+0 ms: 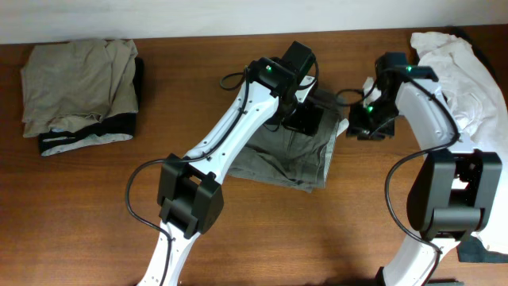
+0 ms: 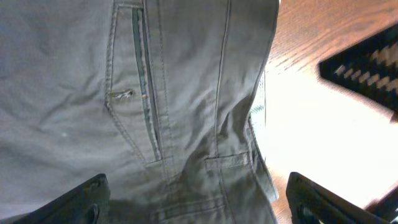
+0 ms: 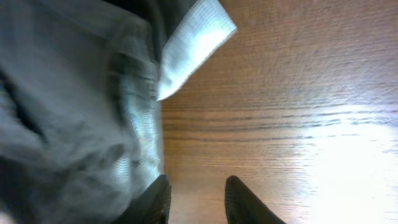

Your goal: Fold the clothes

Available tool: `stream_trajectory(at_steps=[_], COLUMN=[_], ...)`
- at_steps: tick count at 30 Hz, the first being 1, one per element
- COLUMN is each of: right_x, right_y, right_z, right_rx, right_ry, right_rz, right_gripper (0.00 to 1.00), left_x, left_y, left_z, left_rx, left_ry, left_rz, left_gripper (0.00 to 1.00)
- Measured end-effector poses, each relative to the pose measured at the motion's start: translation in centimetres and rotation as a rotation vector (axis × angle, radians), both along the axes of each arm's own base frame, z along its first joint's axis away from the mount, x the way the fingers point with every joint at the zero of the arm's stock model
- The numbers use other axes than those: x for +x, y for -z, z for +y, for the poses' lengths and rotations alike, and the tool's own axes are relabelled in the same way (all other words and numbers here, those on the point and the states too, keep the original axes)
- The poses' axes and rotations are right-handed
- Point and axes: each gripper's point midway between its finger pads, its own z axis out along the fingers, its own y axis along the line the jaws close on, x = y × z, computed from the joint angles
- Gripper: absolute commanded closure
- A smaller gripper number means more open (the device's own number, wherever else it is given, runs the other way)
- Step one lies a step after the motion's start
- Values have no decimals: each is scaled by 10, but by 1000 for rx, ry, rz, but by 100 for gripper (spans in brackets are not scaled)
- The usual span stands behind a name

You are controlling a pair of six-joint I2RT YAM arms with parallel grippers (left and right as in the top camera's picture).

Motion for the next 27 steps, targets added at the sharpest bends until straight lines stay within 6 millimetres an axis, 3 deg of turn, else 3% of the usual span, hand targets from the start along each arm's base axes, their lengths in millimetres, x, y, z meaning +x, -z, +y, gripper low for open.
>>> stream_trajectory(at_steps=[4, 7, 9, 10, 12, 15, 18, 23, 27], right_x=[11, 21, 29, 31, 35, 40, 41, 43, 50], right_y=[-29, -48, -58, -61, -62, -58, -36, 17, 24], right_z=[-1, 1, 7, 10, 14, 22, 30, 33, 37], right_rx=[-2, 15, 49, 67, 84, 100, 113, 130, 157], right_ry=[-2, -2, -12, -16, -23, -39, -46, -41, -46], right_rz=[-37, -78, -117, -128, -144, -151, -101, 12, -3], right_gripper=[51, 42, 38, 37, 37, 37, 37, 37, 41], left_x=[-6, -1, 8, 11, 12, 6, -6, -48, -59], left_y=[-3, -21, -36, -39, -36, -26, -10, 13, 16], left_z=[9, 26, 52, 74, 112, 138, 129, 91, 66], left_rx=[25, 32, 47, 67, 105, 111, 97, 79, 57], left_ry=[-1, -35, -84, -122, -176, -168, -104, 82, 167], left_rz=[32, 39, 46, 75, 141, 228, 282, 366, 339], left_gripper=[9, 11, 19, 19, 22, 24, 26, 25, 25])
